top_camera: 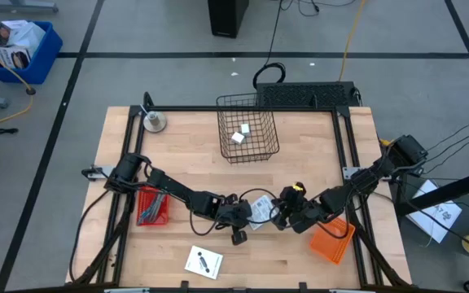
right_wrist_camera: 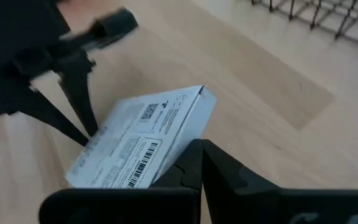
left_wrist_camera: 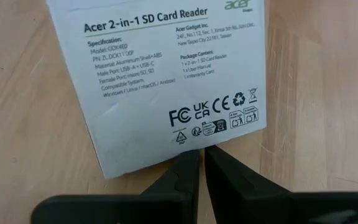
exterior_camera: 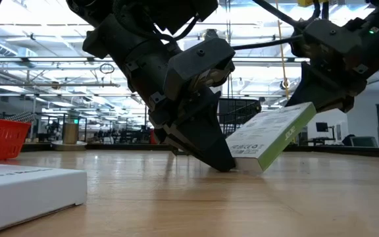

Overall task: Pick and place items into bin
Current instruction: Put the right card reader box into the orange basket

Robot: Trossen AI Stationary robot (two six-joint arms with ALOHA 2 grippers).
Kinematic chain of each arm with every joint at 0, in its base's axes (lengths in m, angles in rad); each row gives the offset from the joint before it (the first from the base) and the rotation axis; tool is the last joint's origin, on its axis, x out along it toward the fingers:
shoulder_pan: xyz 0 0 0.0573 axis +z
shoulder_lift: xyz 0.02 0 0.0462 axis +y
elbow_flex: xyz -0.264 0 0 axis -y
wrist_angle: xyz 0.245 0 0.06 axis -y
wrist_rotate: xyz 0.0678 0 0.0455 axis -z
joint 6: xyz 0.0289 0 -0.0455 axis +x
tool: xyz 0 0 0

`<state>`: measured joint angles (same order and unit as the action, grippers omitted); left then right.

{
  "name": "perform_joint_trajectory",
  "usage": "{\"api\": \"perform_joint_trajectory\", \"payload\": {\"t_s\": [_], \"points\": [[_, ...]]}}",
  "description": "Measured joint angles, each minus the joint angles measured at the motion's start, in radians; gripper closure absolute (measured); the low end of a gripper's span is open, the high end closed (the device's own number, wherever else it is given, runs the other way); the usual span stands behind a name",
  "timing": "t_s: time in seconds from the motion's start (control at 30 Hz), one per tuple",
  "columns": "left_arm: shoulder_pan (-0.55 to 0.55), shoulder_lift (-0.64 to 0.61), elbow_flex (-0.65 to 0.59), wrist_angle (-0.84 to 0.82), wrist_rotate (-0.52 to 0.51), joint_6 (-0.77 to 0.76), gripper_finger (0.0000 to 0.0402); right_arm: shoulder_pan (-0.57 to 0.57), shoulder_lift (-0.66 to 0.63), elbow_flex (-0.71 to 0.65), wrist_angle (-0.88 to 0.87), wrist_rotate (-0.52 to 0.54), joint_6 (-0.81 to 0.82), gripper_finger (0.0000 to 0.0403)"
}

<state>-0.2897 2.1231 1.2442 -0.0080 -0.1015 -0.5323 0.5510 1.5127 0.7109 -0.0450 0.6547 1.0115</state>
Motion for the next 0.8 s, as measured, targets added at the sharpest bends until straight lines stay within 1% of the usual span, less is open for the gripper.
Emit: {"api": "perform_joint_trajectory", "payload": {"t_s": [0.1, 0.17, 0.23, 0.3, 0.4, 0.8], "points": [[0.0, 0.0, 0.0, 0.002, -0.001, 0.0, 0.0366, 0.0, -0.001, 0.0, 0.038, 0.015, -0.015, 0.0403], [0.001, 0.0, 0.001, 0.016, -0.012, 0.003, 0.0366, 0.003, 0.004, 0.004, 0.065, -0.055, -0.019, 0.0403], [0.004, 0.003, 0.001, 0.025, -0.015, 0.004, 0.0366, 0.006, 0.003, 0.002, 0.083, -0.08, -0.043, 0.0403], [0.003, 0.003, 0.001, 0.025, -0.02, 0.004, 0.0366, 0.005, 0.005, 0.002, 0.146, -0.068, -0.079, 0.0403], [0.003, 0.003, 0.001, 0.025, -0.021, 0.003, 0.0366, 0.007, 0.005, 0.002, 0.176, -0.052, -0.107, 0.0403], [0.003, 0.003, -0.001, 0.051, -0.019, 0.0, 0.0366, 0.007, 0.006, 0.0, 0.148, -0.041, -0.092, 0.0403]]}}
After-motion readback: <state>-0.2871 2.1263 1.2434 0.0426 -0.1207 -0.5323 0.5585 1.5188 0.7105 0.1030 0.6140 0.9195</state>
